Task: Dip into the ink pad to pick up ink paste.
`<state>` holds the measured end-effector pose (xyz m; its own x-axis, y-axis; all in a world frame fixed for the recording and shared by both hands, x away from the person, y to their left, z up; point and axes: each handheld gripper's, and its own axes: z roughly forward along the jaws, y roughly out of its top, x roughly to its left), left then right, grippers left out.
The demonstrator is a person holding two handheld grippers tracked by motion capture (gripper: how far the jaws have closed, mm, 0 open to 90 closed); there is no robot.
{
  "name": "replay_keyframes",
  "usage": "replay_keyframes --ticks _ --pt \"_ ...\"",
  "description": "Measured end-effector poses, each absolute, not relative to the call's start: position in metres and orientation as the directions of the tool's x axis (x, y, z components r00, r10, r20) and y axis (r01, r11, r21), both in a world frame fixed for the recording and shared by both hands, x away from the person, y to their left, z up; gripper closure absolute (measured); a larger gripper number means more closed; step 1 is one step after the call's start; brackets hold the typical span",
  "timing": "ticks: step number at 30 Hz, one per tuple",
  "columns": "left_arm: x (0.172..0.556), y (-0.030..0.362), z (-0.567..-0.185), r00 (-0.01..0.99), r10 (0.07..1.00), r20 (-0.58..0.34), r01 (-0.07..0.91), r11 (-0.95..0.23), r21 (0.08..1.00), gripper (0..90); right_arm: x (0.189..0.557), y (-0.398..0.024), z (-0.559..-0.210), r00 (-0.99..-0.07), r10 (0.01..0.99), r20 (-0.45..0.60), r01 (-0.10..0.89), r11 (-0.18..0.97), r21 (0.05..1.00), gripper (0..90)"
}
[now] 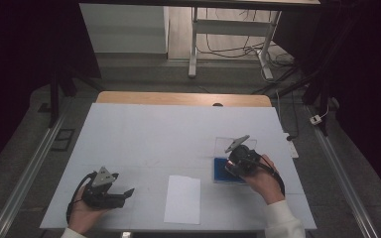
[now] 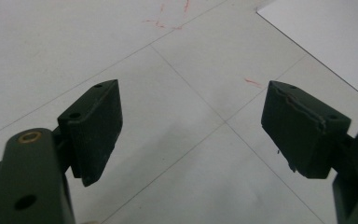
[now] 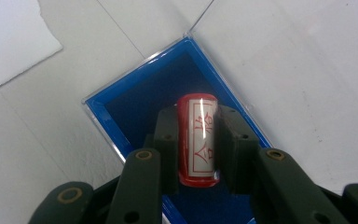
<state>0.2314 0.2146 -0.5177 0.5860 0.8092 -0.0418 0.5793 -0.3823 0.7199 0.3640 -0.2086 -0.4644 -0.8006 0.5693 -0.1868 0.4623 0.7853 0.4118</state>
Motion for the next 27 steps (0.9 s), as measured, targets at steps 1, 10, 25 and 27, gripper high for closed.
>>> replay_keyframes --ticks 1,10,25,27 --pt "0.231 0.215 -0.518 0.585 0.81 -0.044 0.581 -0.38 0.72 20.8 0.365 -0.21 -0.465 -0.8 0.572 -0.182 0.464 0.781 0.418 70.8" --pt "0.232 0.215 -0.518 0.585 0.81 -0.043 0.581 -0.381 0.719 20.9 0.368 -0.218 -0.466 -0.803 0.583 -0.125 0.475 0.752 0.458 70.8" --pt "0.23 0.22 -0.516 0.572 0.819 -0.048 0.579 -0.362 0.731 20.9 0.364 -0.218 -0.461 -0.803 0.578 -0.144 0.458 0.754 0.471 70.3" --pt "0.231 0.221 -0.517 0.571 0.82 -0.047 0.579 -0.362 0.73 20.9 0.365 -0.22 -0.46 -0.795 0.591 -0.14 0.457 0.734 0.502 70.3"
